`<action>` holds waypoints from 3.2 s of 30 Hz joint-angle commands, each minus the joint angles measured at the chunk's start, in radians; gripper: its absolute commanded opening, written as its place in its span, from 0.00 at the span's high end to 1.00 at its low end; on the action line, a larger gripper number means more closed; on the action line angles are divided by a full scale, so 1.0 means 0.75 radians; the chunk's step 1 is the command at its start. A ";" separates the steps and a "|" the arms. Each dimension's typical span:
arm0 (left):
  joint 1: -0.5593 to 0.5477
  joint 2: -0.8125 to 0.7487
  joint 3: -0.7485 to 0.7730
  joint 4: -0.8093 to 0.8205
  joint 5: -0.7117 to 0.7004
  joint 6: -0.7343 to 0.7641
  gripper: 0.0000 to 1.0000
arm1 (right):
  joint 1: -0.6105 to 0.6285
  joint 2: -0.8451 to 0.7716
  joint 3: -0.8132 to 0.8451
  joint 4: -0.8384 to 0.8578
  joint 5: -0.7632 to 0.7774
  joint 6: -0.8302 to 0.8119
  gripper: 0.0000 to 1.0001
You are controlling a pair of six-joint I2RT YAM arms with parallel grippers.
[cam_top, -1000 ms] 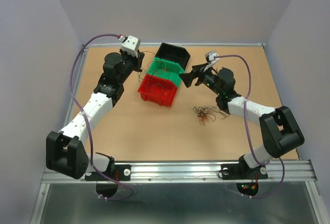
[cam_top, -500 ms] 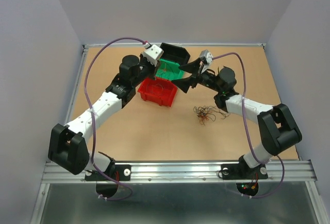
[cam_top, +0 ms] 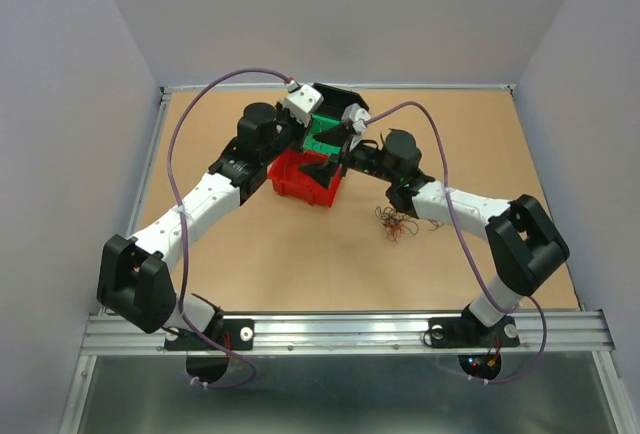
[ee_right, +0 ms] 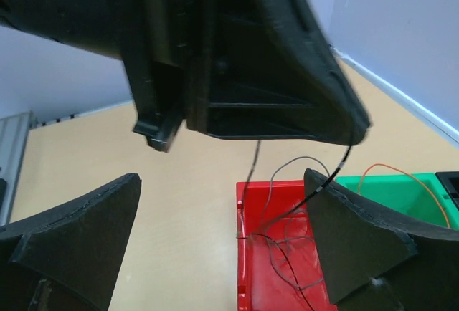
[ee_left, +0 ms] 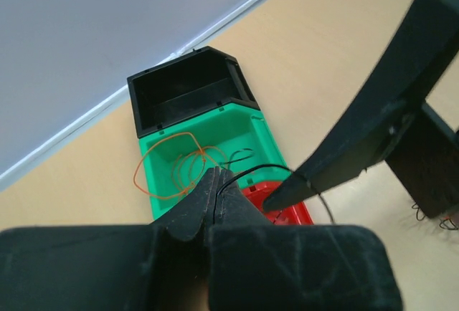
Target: Untangle the cables
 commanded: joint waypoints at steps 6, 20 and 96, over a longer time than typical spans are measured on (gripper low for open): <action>-0.008 0.006 0.107 -0.015 -0.107 -0.049 1.00 | 0.218 0.089 0.157 -0.174 0.647 -0.286 0.03; 0.003 0.018 0.132 -0.054 -0.097 -0.088 1.00 | 0.272 0.201 0.162 0.030 1.077 -0.259 0.50; 0.377 0.180 0.054 0.255 0.128 -0.282 0.17 | -0.340 0.813 1.284 -0.669 0.400 0.193 1.00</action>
